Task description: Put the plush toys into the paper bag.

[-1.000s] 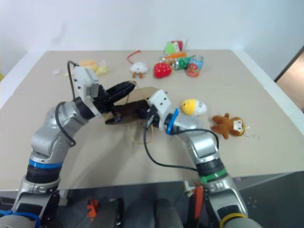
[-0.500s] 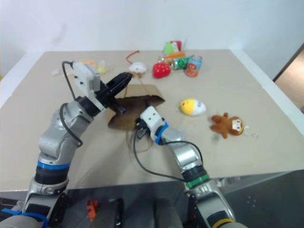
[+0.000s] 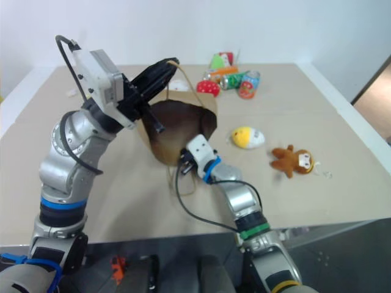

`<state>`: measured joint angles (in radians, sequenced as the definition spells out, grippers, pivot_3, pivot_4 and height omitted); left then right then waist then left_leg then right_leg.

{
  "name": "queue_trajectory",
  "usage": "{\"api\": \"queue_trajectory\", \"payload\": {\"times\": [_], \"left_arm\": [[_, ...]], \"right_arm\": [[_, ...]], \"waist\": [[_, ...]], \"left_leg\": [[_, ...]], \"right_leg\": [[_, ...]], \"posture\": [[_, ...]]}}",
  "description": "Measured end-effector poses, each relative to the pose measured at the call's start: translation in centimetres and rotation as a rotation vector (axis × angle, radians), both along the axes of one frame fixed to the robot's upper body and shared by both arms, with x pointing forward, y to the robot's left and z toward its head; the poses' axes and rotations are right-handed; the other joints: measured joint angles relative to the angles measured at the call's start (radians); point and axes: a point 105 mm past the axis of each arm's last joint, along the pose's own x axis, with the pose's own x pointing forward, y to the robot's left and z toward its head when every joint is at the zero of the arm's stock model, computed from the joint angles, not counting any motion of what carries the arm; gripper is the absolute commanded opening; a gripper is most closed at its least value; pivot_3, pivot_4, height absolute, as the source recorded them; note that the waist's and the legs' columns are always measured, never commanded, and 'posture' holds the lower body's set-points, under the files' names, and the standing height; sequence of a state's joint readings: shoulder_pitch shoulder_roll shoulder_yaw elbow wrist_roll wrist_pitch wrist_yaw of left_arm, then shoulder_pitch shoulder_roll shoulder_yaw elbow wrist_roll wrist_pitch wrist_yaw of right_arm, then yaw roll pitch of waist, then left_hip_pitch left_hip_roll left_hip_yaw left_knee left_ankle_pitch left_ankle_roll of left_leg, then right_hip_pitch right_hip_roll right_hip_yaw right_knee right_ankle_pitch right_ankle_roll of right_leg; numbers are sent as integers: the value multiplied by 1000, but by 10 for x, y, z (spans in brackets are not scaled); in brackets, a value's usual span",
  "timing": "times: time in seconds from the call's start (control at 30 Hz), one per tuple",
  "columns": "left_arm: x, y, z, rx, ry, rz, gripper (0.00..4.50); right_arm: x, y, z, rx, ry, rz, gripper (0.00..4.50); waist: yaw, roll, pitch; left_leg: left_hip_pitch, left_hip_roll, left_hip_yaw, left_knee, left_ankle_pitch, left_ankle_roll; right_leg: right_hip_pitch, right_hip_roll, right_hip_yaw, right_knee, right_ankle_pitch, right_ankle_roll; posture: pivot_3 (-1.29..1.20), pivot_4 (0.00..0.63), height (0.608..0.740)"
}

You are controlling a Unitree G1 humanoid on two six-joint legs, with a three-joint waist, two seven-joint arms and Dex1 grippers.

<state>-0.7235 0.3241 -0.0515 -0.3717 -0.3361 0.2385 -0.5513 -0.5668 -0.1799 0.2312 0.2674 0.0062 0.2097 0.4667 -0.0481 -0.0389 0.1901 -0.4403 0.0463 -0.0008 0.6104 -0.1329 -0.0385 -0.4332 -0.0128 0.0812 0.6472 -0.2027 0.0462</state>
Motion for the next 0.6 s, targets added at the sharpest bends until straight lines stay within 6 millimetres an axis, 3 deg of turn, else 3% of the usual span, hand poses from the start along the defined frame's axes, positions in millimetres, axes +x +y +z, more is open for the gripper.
{"api": "queue_trajectory", "payload": {"times": [0.6], "left_arm": [[-14, -8, 9, 70, -137, 12, 0]], "right_arm": [[1, 3, 4, 4, -13, 16, 39]], "waist": [[0, 0, 0]], "left_leg": [[0, 0, 0, 0, 0, 0]], "right_leg": [[0, 1, 1, 0, 0, 0]], "posture": [[0, 150, 740]]}}
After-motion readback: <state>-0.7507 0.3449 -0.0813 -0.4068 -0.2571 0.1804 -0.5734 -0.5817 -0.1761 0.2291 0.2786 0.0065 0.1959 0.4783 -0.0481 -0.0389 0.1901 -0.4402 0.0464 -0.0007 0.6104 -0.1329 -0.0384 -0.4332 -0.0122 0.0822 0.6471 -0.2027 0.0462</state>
